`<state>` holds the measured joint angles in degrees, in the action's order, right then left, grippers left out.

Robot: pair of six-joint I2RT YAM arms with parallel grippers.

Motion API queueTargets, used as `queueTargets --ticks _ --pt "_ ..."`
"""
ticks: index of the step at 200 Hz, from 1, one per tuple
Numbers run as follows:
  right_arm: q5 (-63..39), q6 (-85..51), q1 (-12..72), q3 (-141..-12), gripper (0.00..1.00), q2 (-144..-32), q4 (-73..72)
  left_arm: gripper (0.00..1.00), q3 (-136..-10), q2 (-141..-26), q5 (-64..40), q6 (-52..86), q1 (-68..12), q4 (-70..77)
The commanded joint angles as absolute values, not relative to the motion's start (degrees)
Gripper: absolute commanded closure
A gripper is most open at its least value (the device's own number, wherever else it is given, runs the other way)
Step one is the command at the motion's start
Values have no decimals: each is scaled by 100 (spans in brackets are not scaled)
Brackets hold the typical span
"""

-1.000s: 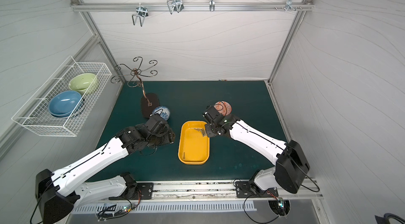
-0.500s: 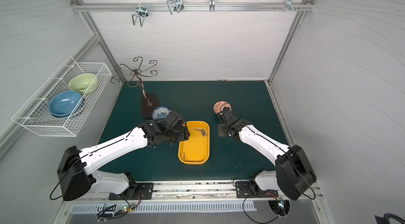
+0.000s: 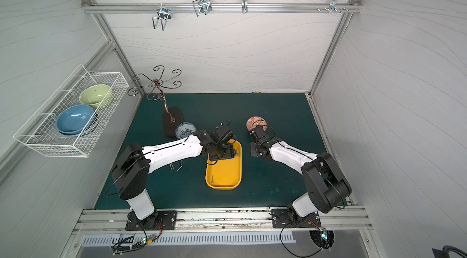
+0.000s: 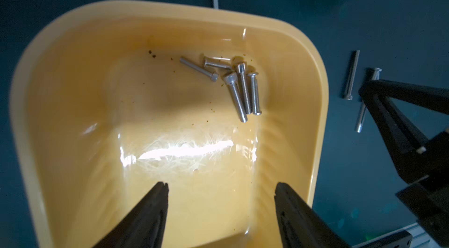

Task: Take out the screws from the storage box
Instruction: Place the screw at the center of the board.

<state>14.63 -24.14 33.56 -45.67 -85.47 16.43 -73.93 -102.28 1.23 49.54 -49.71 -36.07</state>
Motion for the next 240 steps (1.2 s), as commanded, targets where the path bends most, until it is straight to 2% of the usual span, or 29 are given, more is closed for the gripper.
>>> queueTargets --ticks 1,41,50,94,108,145,166,175,193,240 --pt "1582 -2385 3257 -4485 100 -8634 1349 29 -7757 -10534 81 4917 -4983 -3614" --pt "1551 -2397 3112 -4430 100 -8730 1214 30 -8083 -11022 84 4970 -4959 -3702" --pt "1547 -2399 3100 -4432 100 -8776 1190 35 -8145 -11105 134 5026 -4942 -3773" --pt "1521 -2387 3100 -4474 100 -8901 1187 35 -8293 -11339 423 5175 -4835 -3958" --pt "1513 -2399 3101 -4485 95 -8916 1202 35 -8350 -11393 561 5188 -4808 -4032" --pt "1467 -2418 3097 -4523 91 -9027 1221 36 -8478 -11585 501 5143 -4692 -4041" --pt "1461 -2426 3092 -4545 81 -9046 1235 37 -8563 -11695 515 5122 -4608 -4038" --pt "1434 -2426 3094 -4544 77 -9076 1239 43 -8616 -11763 460 5086 -4567 -4051" --pt "1385 -2423 3091 -4562 71 -9118 1238 44 -8726 -11852 484 5067 -4538 -4116" --pt "1409 -2420 3093 -4494 69 -8980 1185 44 -8859 -11953 571 5030 -4539 -4179"
